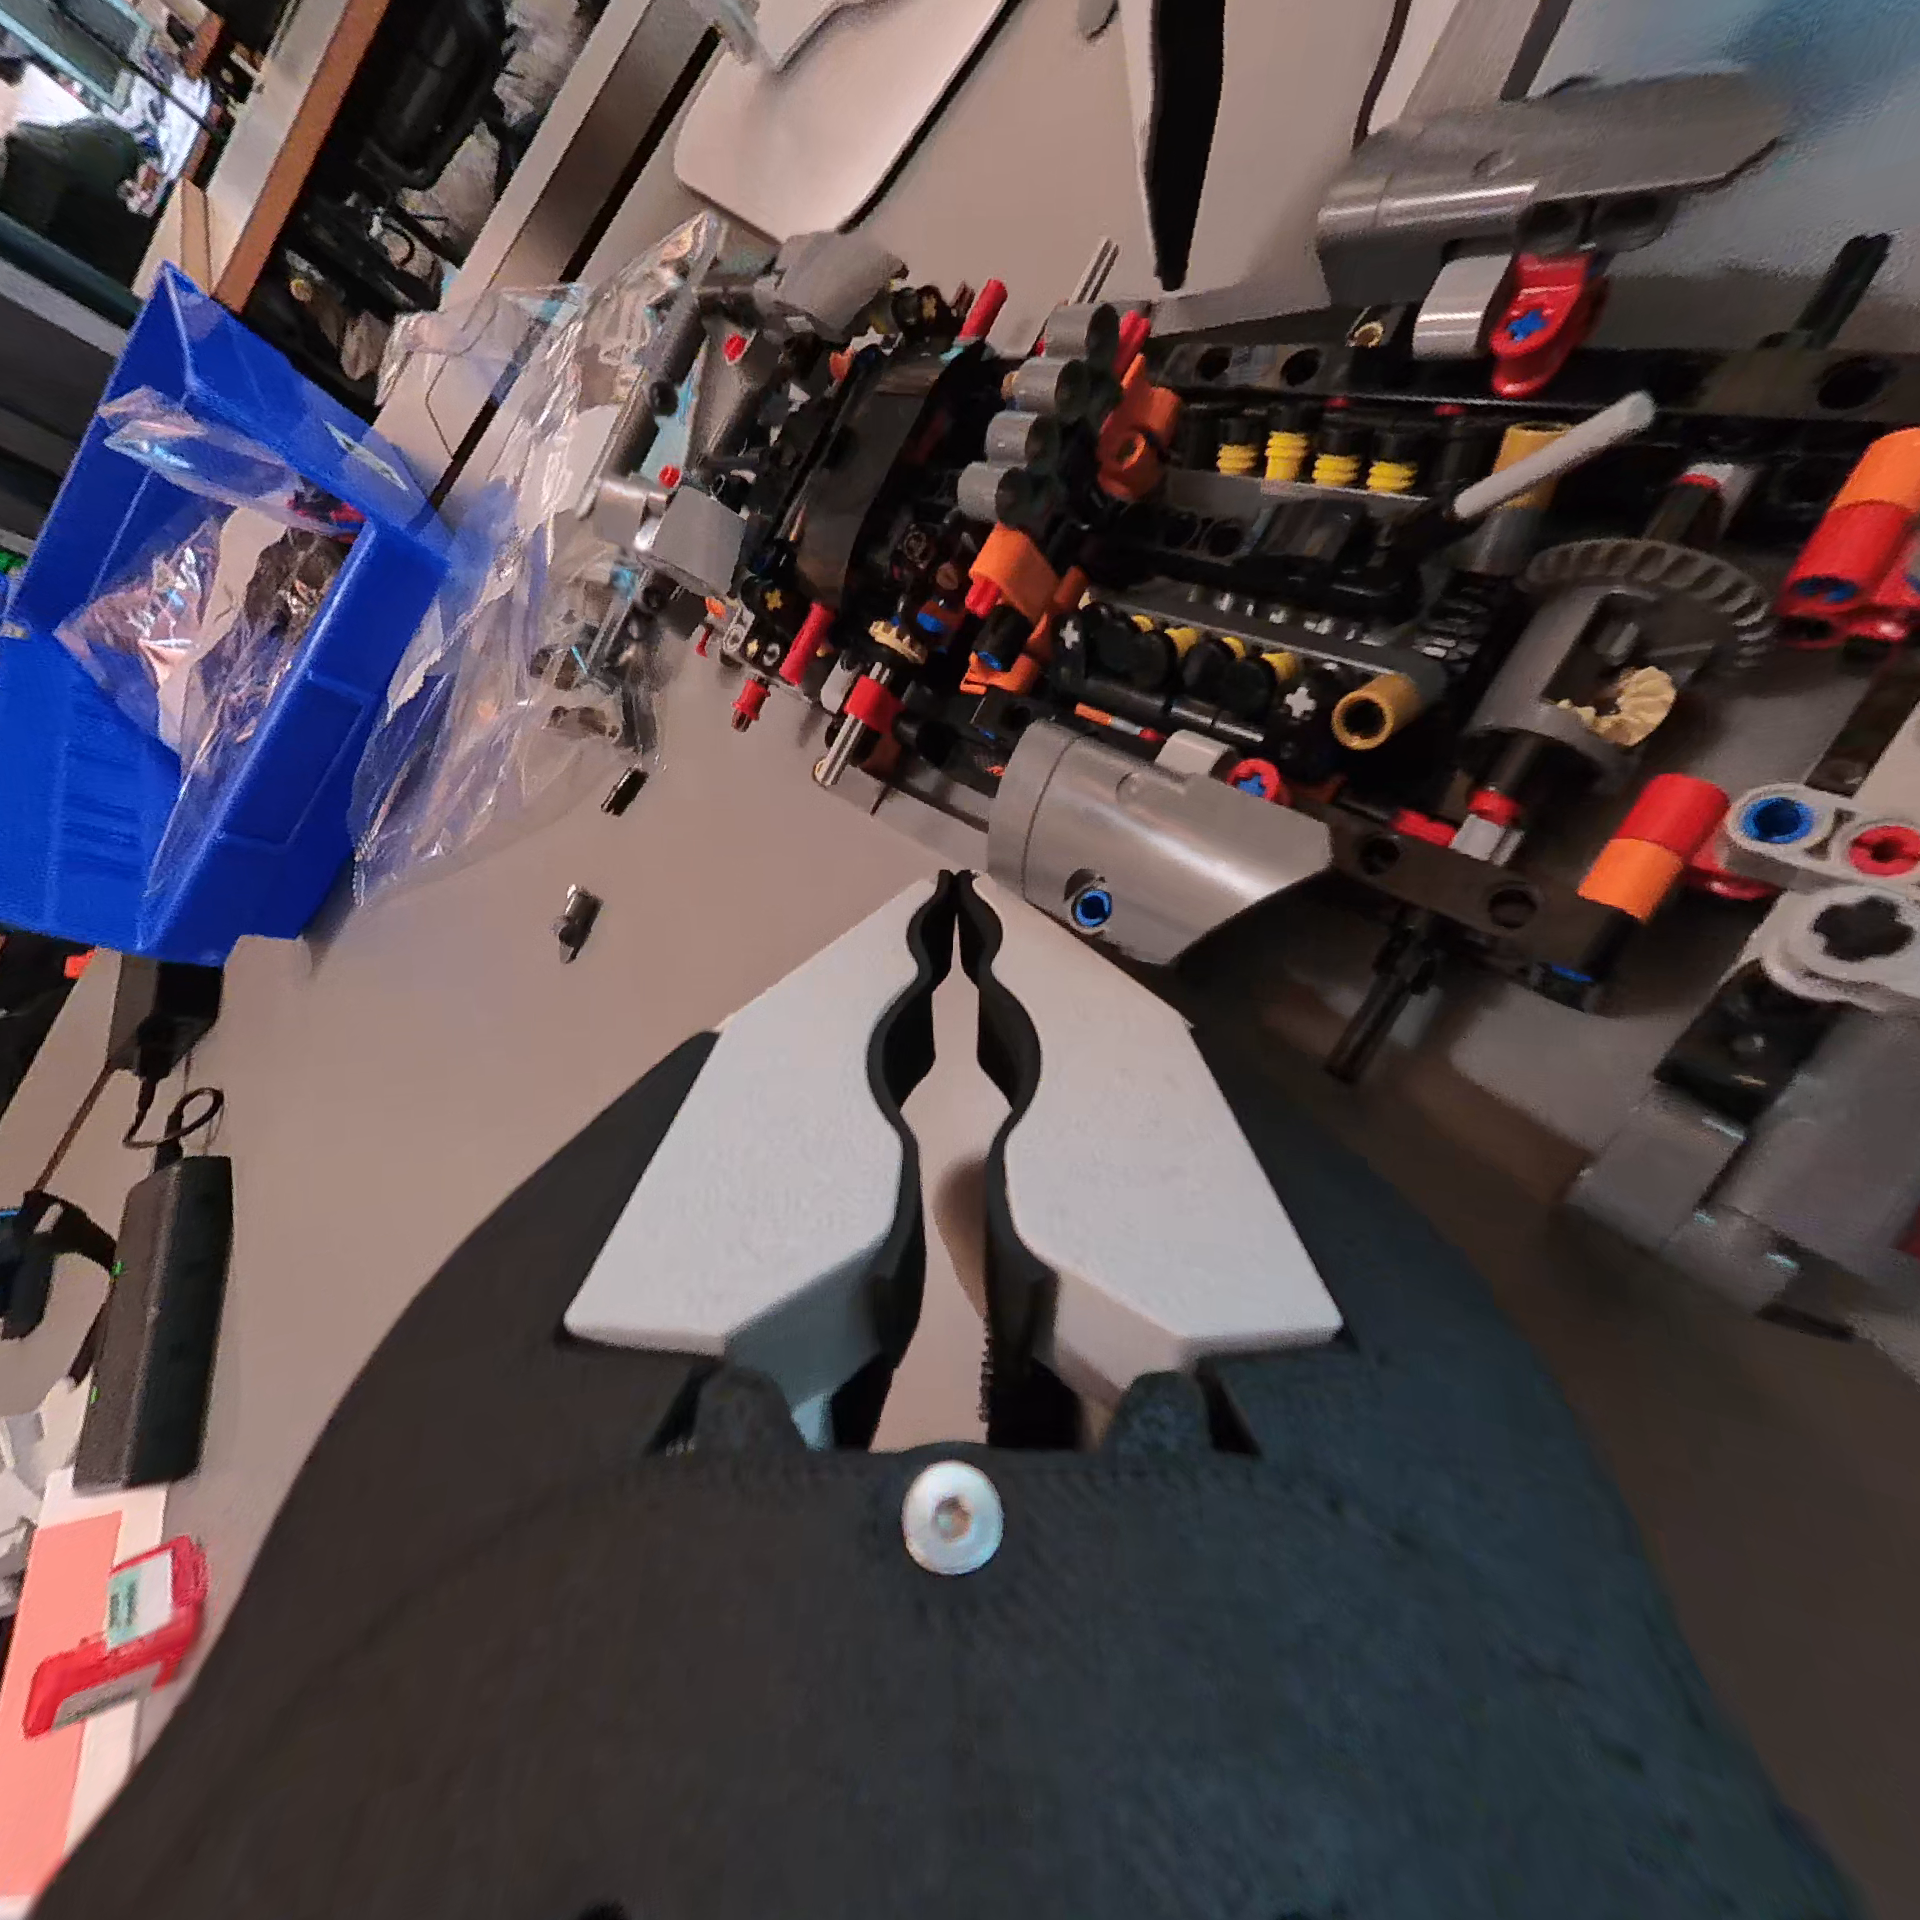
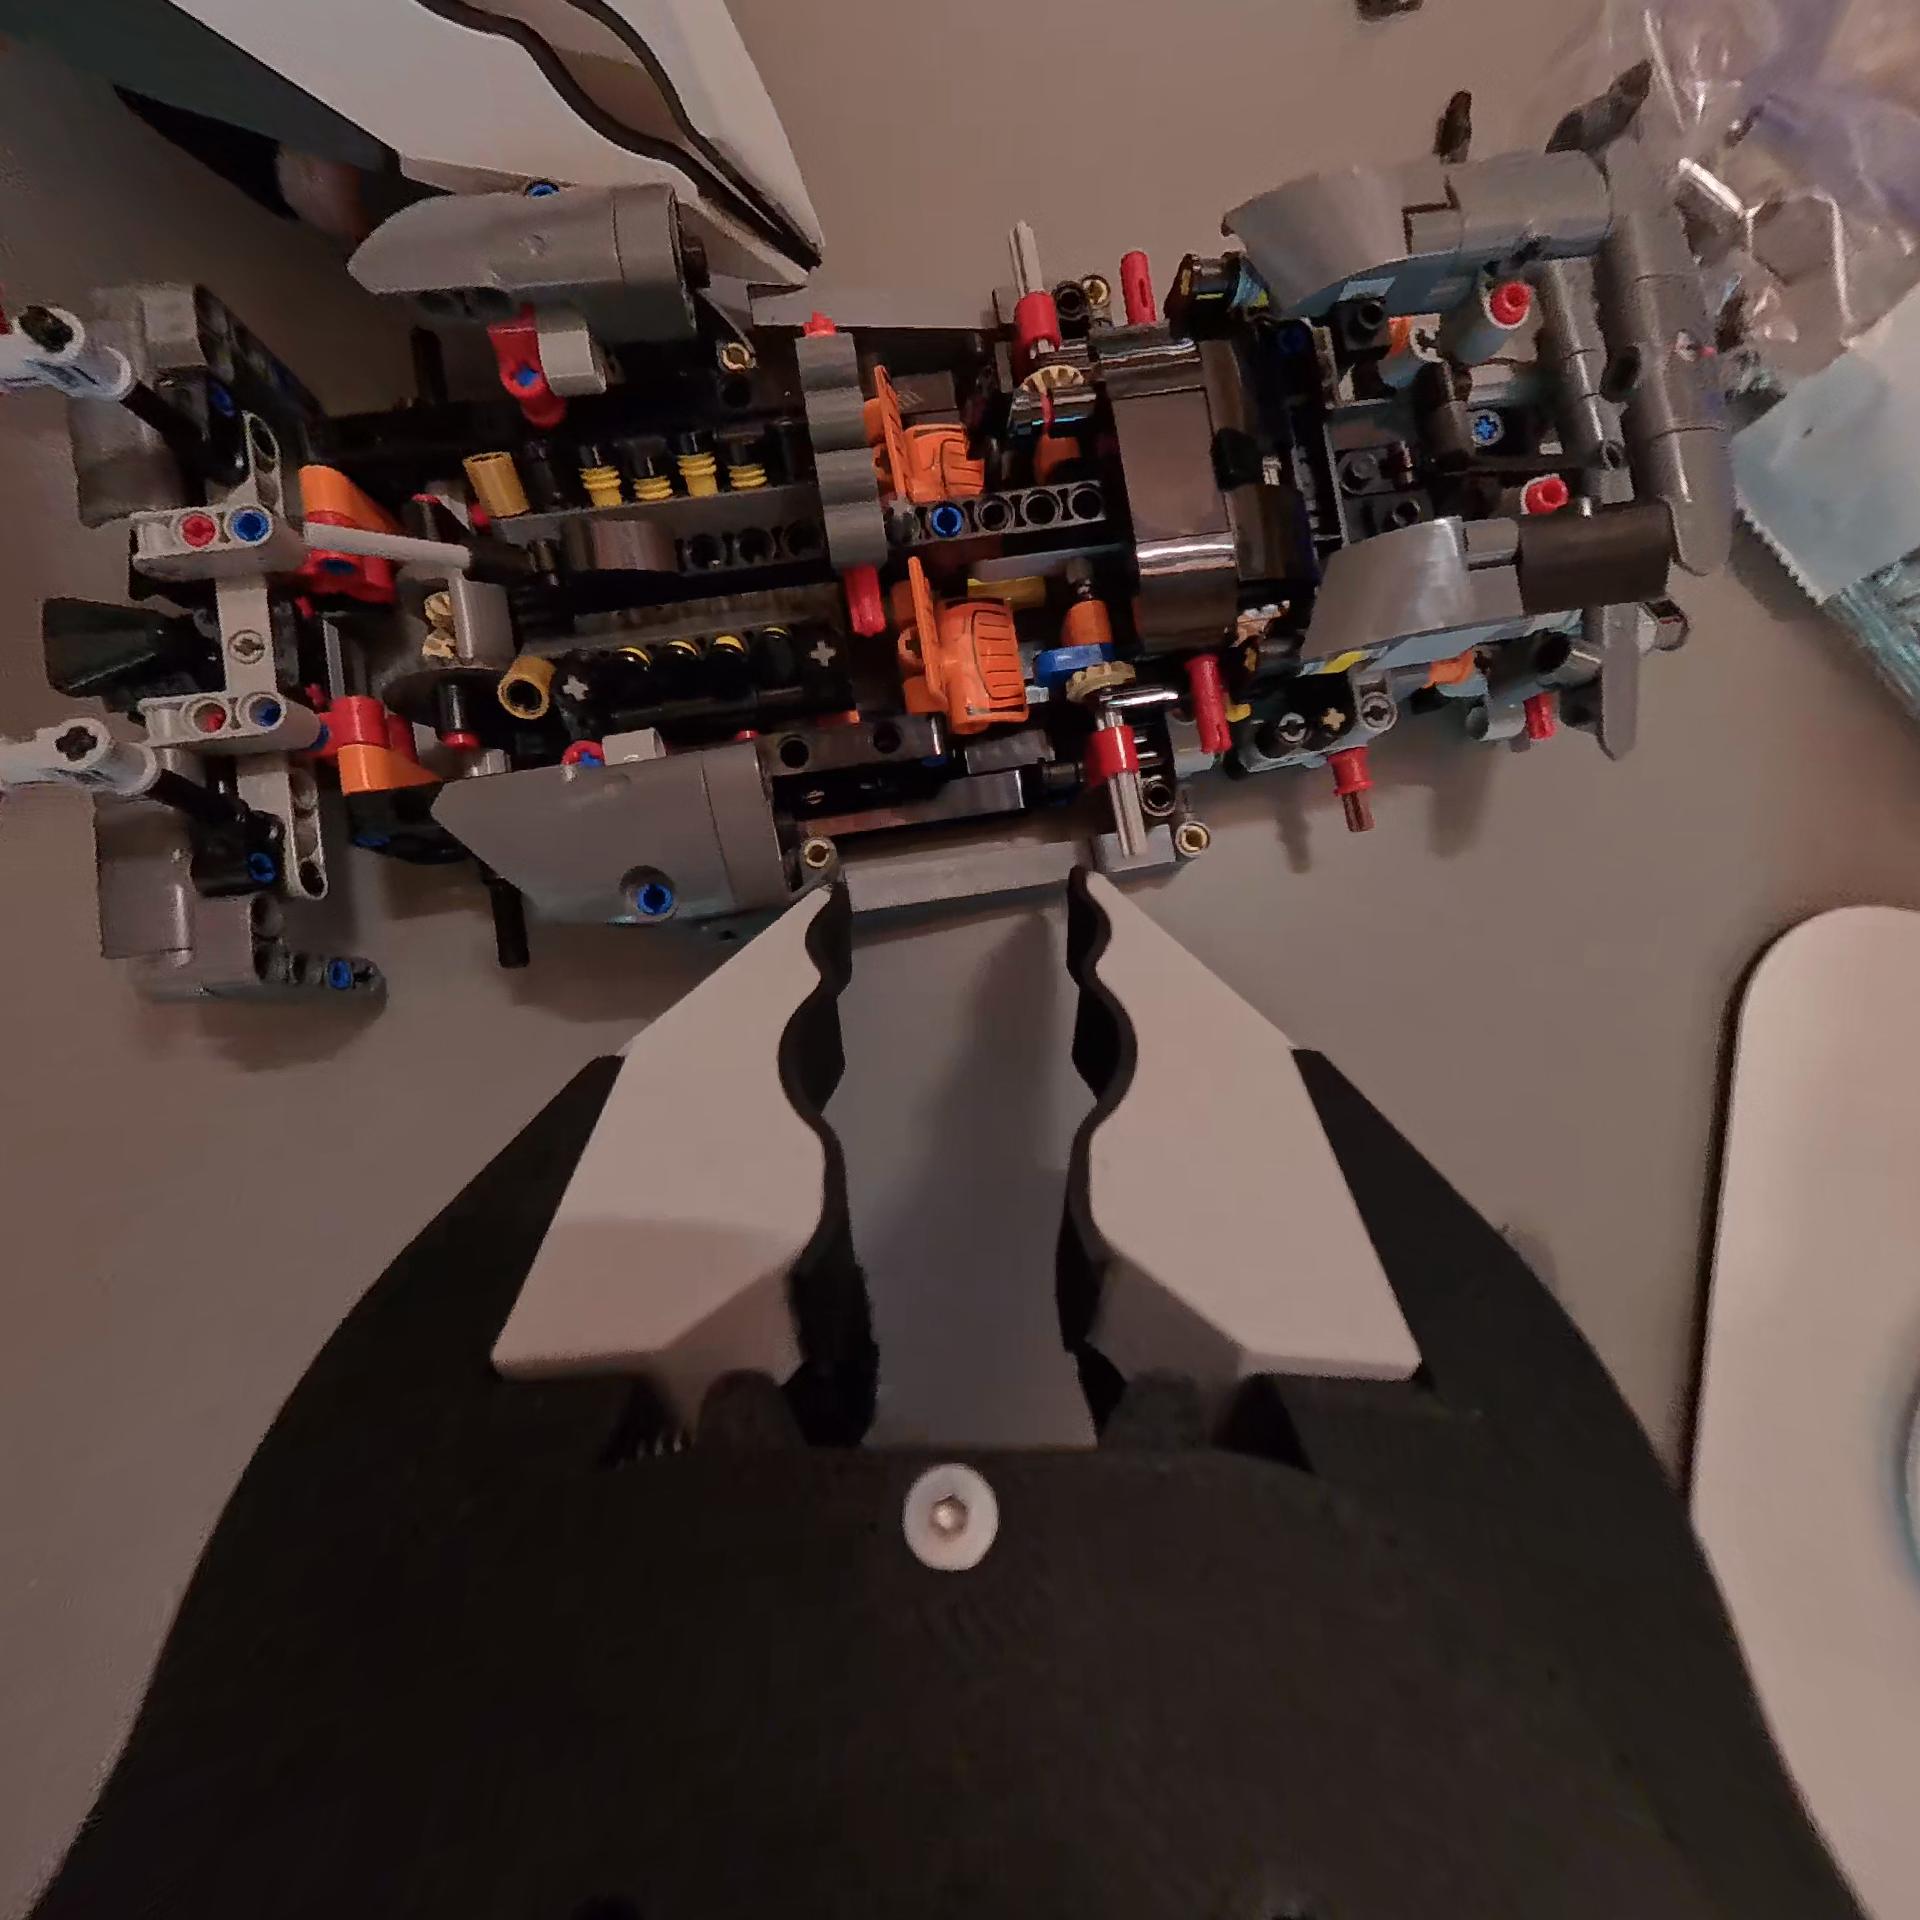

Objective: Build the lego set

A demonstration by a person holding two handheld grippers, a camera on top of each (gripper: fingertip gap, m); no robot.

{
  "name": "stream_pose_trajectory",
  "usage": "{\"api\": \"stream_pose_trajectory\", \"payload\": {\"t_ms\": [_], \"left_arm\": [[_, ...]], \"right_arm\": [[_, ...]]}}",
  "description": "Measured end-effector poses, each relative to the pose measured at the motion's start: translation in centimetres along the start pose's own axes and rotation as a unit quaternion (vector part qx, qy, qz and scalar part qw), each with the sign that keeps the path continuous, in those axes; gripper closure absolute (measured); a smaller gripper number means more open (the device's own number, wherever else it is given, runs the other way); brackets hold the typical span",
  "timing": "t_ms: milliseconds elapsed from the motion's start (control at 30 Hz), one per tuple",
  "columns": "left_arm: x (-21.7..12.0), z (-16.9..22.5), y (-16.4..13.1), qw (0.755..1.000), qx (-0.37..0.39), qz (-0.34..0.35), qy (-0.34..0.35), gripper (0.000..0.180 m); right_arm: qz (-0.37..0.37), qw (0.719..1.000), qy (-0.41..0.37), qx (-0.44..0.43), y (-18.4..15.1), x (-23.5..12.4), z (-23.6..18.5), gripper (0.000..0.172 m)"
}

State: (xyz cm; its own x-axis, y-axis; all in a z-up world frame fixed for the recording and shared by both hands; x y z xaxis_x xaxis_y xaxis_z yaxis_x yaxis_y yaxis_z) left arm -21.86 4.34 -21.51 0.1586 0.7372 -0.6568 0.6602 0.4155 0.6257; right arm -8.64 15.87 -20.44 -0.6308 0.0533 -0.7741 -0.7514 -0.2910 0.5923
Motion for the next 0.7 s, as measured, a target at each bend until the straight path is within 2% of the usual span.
{"api": "stream_pose_trajectory", "payload": {"t_ms": [33, 167, 233, 300, 400, 500, 700], "left_arm": [[-0.1, 0.0, -0.1, 1.0, -0.003, -0.002, 0.005, 0.18], [-0.7, 0.3, -0.5, 1.0, -0.012, -0.004, 0.014, 0.18], [-0.9, 0.5, -0.4, 1.0, -0.021, 0.01, 0.013, 0.18], [-1.1, 0.3, -0.8, 0.999, -0.016, 0.001, 0.035, 0.173], [-1.7, -0.2, -1.9, 0.998, -0.014, -0.012, 0.057, 0.169], [-3.0, -0.8, -1.9, 0.997, -0.028, 0.004, 0.069, 0.169], [-4.7, 0.3, 2.6, 0.995, 0.023, 0.072, 0.072, 0.173]], "right_arm": [[0.001, 1.0, -0.002, -0.005, 0.2, 0.1, 0.0, 0.134], [-0.001, 1.0, -0.005, -0.01, 0.6, 0.5, 0.3, 0.132], [-0.006, 1.0, -0.025, -0.009, 0.4, 0.2, 0.4, 0.129], [-0.015, 0.998, -0.066, -0.015, -0.3, -1.0, 0.8, 0.13], [-0.012, 0.994, -0.108, -0.013, -2.0, -4.7, 0.7, 0.131], [-0.008, 0.988, -0.153, 0.001, -4.7, -9.4, 0.3, 0.133], [0.001, 0.969, -0.238, 0.071, -11.8, -19.5, -0.1, 0.146]]}}
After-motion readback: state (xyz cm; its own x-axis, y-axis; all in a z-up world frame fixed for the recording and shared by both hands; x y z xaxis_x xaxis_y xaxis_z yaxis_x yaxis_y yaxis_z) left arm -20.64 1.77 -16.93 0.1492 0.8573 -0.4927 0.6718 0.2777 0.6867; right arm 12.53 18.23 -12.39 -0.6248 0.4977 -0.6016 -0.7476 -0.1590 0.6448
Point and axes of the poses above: each gripper's, where its closed fingertips meet, x out along the fingers, y out of its top, z = x × y across the jaws, the point moved 6 cm from there along -x, back along the fingers, and after that the axes turned 12 degrees about -y, right-handed, at the moved point
